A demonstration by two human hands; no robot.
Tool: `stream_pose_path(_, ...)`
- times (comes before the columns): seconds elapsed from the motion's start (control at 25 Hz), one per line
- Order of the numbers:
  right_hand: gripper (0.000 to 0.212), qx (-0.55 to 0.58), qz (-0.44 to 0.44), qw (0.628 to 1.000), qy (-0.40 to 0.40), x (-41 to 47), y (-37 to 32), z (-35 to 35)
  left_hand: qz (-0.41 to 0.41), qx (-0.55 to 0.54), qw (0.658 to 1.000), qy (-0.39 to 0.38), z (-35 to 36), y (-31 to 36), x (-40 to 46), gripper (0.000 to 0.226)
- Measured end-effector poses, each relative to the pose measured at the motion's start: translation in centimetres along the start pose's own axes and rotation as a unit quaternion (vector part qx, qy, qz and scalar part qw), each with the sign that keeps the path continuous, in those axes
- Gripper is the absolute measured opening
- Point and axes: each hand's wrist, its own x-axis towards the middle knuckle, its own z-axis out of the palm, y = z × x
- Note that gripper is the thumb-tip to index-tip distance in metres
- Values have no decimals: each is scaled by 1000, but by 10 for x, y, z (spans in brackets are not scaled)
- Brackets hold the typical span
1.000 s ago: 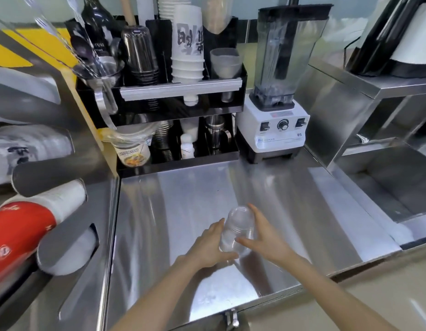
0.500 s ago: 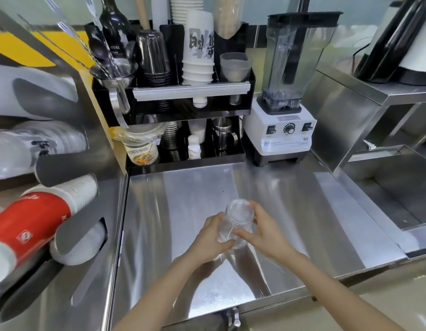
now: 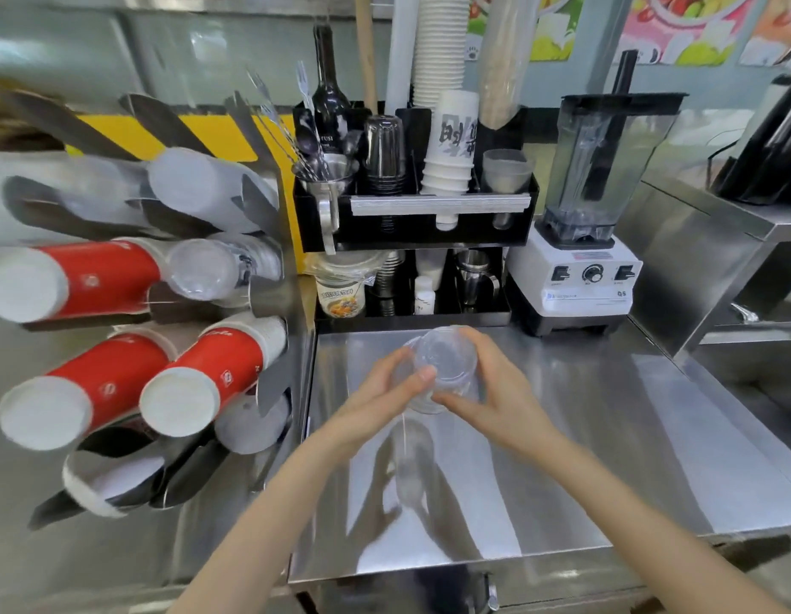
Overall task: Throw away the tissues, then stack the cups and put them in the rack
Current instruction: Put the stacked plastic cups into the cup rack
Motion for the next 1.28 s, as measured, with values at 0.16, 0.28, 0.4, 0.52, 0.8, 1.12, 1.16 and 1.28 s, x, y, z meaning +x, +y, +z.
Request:
stream_pose_path(0.16,62,13,-48,999,9,6,-35,12,77,26,994,67,-22,13,-29,86)
stream_pose_path(0.28,66,6,-95,995,3,12,-59,17,118,16,988,98,-39,22,-46,60)
stream_pose_path(0.4,67,-12,-154,988,23,18,-81,23,156,4,979,135,-54,30,-63,66)
stream_pose_path(0.52,69,-6,-186,982,35,26,-103,31,184,-3,967,175,-68,42,-80,54)
stream_pose_path(0.8,65,-5,-242,970,-11,60,-153,50,189,-10,945,268,-110,56,-103,74)
stream_pose_path(1.12,61,-17,-249,968,-31,98,-177,84,154,55,933,321,-157,65,-103,68)
stream_pose_path(1.16,60,-24,-244,969,-34,101,-176,87,147,62,933,322,-159,65,-101,67)
stream_pose_path(1.28,60,-41,-230,971,-43,107,-172,95,141,80,931,327,-162,65,-95,59)
